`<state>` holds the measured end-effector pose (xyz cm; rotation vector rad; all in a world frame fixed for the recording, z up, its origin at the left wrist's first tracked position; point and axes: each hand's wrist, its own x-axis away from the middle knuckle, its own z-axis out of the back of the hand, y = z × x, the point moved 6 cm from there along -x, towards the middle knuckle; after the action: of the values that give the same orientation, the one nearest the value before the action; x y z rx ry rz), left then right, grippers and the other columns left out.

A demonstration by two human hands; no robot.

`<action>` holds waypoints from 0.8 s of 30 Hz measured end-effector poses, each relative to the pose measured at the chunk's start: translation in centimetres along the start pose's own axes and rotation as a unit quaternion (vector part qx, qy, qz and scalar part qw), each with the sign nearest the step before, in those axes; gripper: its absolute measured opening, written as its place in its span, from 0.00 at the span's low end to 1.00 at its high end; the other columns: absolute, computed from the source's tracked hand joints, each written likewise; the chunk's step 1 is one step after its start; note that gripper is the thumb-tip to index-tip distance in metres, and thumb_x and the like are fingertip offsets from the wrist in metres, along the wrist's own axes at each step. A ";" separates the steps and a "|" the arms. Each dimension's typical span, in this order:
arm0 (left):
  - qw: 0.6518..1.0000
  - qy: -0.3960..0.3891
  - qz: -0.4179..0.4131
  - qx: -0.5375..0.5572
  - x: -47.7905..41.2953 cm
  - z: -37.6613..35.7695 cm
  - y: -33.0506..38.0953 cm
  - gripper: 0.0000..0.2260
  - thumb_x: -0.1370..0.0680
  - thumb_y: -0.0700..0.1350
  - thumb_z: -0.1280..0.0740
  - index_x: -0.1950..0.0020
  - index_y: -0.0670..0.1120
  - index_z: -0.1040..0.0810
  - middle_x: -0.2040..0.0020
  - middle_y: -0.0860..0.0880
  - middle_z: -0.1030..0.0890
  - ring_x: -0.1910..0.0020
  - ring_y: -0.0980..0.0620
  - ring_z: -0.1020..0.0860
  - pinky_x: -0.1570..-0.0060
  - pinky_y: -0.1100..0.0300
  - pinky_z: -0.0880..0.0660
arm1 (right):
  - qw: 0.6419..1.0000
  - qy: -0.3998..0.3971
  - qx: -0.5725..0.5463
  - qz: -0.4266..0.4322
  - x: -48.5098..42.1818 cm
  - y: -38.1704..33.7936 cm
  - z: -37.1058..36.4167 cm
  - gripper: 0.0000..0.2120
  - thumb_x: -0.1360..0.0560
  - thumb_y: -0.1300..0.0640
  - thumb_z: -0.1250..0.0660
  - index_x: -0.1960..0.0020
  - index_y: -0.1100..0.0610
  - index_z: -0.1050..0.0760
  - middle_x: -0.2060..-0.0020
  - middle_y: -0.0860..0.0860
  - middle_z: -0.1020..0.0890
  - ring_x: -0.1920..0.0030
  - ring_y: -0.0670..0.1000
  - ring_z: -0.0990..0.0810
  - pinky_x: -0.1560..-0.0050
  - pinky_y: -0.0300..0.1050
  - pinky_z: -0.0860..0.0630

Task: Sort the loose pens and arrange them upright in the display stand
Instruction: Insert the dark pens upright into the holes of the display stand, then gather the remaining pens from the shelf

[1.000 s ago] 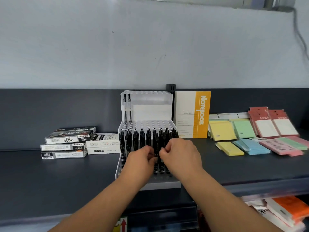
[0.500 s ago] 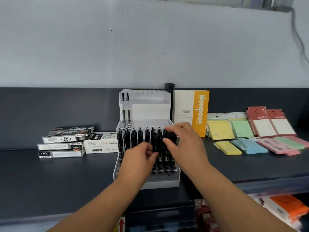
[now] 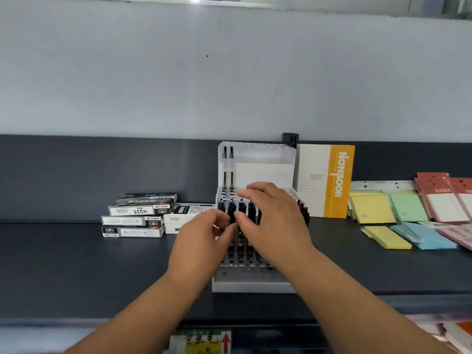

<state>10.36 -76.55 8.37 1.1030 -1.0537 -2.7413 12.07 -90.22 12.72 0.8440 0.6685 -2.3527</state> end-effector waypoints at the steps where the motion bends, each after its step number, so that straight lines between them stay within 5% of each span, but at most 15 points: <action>1: 1.000 0.015 -0.001 -0.008 -0.2 1.1 -0.9 0.08 0.25 0.53 0.31 0.49 0.53 0.20 0.56 0.59 0.20 0.59 0.62 0.22 0.56 0.63 0.24 | 1.000 -0.012 0.003 0.011 -0.3 -1.0 -0.8 0.19 0.24 0.47 0.35 0.33 0.45 0.27 0.36 0.42 0.27 0.35 0.44 0.31 0.30 0.44 0.38; 8: 0.996 0.013 -0.004 -0.092 -1.3 8.8 -10.3 0.22 0.24 0.51 0.33 0.31 0.52 0.29 0.34 0.57 0.26 0.34 0.59 0.29 0.39 0.66 0.35 | 0.996 -0.062 0.001 0.066 -3.2 -10.8 -8.6 0.21 0.26 0.46 0.34 0.33 0.46 0.27 0.34 0.44 0.27 0.33 0.47 0.31 0.29 0.45 0.40; 17: 0.969 -0.023 0.039 -0.241 -2.8 22.8 -26.6 0.29 0.22 0.61 0.40 0.24 0.51 0.38 0.25 0.54 0.36 0.26 0.57 0.40 0.28 0.64 0.46 | 0.984 -0.157 -0.014 0.085 -7.4 -26.1 -22.9 0.27 0.25 0.39 0.36 0.29 0.45 0.32 0.30 0.44 0.31 0.29 0.47 0.35 0.27 0.45 0.40; 24: 0.944 -0.026 0.080 -0.319 -3.4 33.6 -38.2 0.29 0.22 0.62 0.41 0.24 0.51 0.38 0.25 0.53 0.36 0.26 0.55 0.39 0.27 0.59 0.44 | 0.970 -0.222 -0.040 0.090 -10.1 -37.4 -31.9 0.27 0.23 0.40 0.38 0.26 0.44 0.37 0.27 0.42 0.37 0.28 0.45 0.38 0.27 0.44 0.43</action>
<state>1.14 -26.44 5.69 0.7980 -0.1893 -2.6659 8.15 -40.43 7.81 0.3058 0.4704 -2.2236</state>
